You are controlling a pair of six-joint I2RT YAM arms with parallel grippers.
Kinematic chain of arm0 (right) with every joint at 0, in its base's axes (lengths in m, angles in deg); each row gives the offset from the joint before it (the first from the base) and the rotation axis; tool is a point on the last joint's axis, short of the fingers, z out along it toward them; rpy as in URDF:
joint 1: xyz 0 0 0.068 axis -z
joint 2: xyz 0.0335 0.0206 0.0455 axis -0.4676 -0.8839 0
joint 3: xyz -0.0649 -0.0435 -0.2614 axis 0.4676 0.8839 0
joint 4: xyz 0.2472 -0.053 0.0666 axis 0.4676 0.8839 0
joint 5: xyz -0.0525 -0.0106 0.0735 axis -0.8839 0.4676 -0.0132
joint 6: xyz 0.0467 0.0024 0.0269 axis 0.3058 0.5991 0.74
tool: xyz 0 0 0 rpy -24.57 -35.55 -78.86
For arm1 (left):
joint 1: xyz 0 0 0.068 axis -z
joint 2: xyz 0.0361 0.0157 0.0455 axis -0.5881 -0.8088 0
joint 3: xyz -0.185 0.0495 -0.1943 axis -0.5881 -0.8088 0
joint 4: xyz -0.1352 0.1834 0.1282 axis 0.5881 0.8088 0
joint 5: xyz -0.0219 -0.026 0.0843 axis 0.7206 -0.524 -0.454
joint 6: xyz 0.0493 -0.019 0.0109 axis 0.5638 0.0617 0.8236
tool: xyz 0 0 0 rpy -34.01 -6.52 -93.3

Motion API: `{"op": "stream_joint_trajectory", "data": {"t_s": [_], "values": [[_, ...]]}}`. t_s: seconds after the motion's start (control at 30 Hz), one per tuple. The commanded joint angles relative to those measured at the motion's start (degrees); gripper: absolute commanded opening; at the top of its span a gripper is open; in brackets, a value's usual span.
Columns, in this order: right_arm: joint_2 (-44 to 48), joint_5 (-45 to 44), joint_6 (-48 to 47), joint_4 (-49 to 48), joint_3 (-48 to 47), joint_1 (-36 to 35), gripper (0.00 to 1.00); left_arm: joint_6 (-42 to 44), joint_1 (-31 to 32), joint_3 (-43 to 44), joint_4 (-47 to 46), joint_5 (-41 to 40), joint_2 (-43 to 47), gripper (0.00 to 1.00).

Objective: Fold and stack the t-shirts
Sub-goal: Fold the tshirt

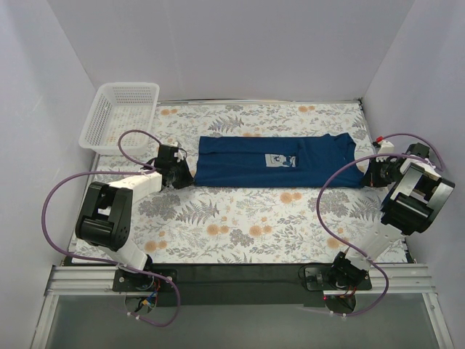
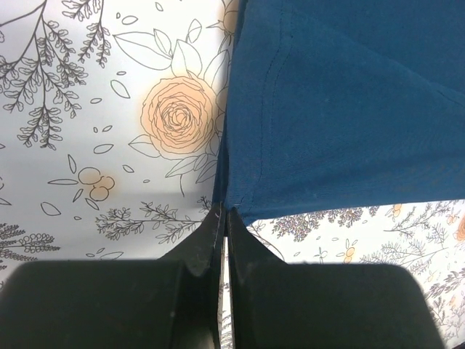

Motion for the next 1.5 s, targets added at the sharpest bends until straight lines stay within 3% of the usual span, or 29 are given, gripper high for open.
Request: {"op": "stream_joint_trajectory", "data": {"t_s": [0.0, 0.3, 0.4, 0.47, 0.53, 0.57, 0.63, 0.73, 0.87, 1.0, 1.23, 1.47], "values": [[0.4, -1.1, -1.3, -0.5, -0.1, 1.1, 0.01, 0.1, -0.6, -0.5, 1.5, -2.3, 2.0, 0.00], [4.1, -2.8, -3.3, -1.0, 3.1, 2.1, 0.01, -0.6, -0.6, -2.0, 2.6, -2.4, 3.7, 0.00], [4.2, -2.8, -3.9, -0.9, 3.7, 2.2, 0.10, -0.9, -0.6, -2.4, 2.7, -2.4, 3.8, 0.00], [4.6, -2.9, -4.1, -1.0, 3.7, 2.2, 0.25, -1.1, -0.6, -2.4, 3.0, -2.6, 4.5, 0.15], [5.9, -3.5, -4.2, -1.0, 3.5, 2.2, 0.32, -1.6, -0.6, -2.5, 3.7, -3.4, 6.7, 0.37], [6.4, -3.9, -4.0, -1.1, 3.3, 2.2, 0.34, -1.6, -0.6, -2.5, 3.8, -4.7, 7.5, 0.42], [7.7, -5.6, -3.9, -1.1, 2.1, 2.1, 0.36, -1.6, -0.6, -2.0, 5.1, -6.6, 10.4, 0.50], [9.0, -7.6, -3.8, -0.9, 0.4, 2.0, 0.38, -0.2, -0.6, -0.7, 7.3, -9.9, 13.8, 0.52], [11.3, -7.8, -5.4, 0.5, -0.1, 0.6, 0.39, 2.9, -0.6, 1.2, 5.2, -7.1, 14.3, 0.59], [12.9, -2.1, -5.6, 2.6, -1.0, -2.6, 0.43, 6.0, -0.6, 11.2, 3.1, -0.3, 5.3, 0.60], [9.0, 0.9, 0.7, 2.1, -5.6, -12.3, 0.45, 10.9, -1.3, 29.3, 4.8, 1.6, -16.0, 0.60], [11.3, 6.6, 4.9, 1.0, -4.6, -13.8, 0.45, 15.2, -2.6, 46.6, 8.7, 3.4, -31.1, 0.59]]}}
